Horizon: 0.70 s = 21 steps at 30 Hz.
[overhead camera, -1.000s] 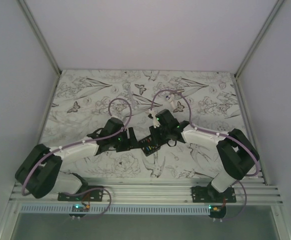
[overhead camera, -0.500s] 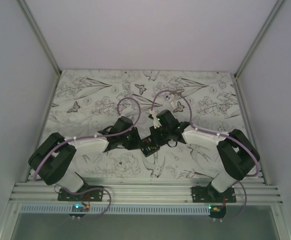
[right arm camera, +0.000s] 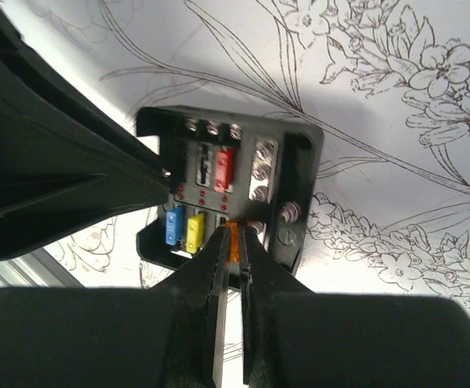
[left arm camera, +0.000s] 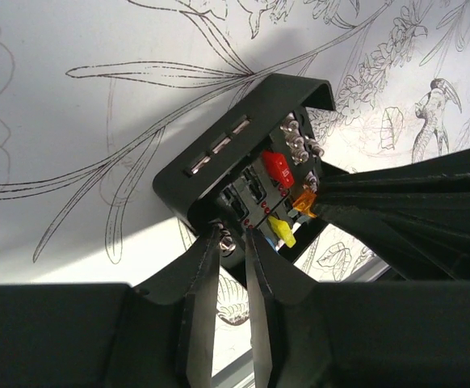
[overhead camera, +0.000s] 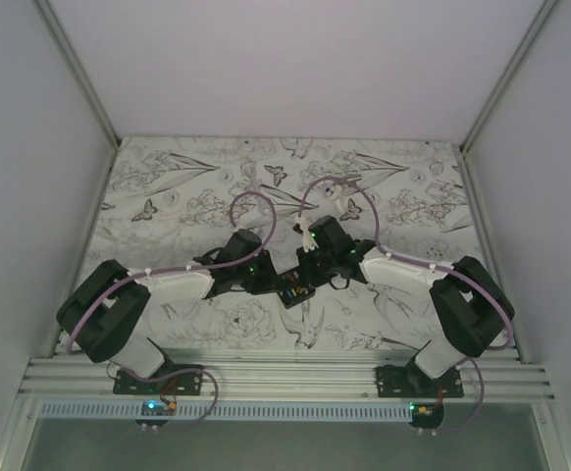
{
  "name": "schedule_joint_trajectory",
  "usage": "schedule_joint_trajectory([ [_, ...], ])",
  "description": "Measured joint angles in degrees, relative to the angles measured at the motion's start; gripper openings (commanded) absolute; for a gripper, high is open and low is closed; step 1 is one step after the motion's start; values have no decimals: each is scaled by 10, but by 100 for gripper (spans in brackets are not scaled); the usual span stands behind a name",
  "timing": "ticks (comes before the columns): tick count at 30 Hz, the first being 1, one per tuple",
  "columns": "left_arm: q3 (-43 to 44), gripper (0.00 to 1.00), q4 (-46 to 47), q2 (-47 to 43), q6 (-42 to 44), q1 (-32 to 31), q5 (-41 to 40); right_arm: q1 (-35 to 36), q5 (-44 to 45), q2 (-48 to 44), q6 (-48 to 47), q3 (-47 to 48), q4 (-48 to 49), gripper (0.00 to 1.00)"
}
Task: Snap on the fuse box
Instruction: Pick up the fuse from the fuse box base.
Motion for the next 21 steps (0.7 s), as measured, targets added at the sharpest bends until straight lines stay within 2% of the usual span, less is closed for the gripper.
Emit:
schedule_joint_trajectory([
  [6, 0, 22, 9, 7, -8, -4, -2, 2, -15, -24, 3, 0, 2, 0],
  [10, 0, 23, 9, 7, -14, -4, -4, 4, -11, -29, 3, 0, 2, 0],
  [13, 0, 25, 10, 7, -15, -4, -4, 16, 3, -29, 2, 0, -4, 10],
  [21, -2, 35, 10, 3, -15, -4, -4, 32, 74, -42, -5, 0, -43, 27],
])
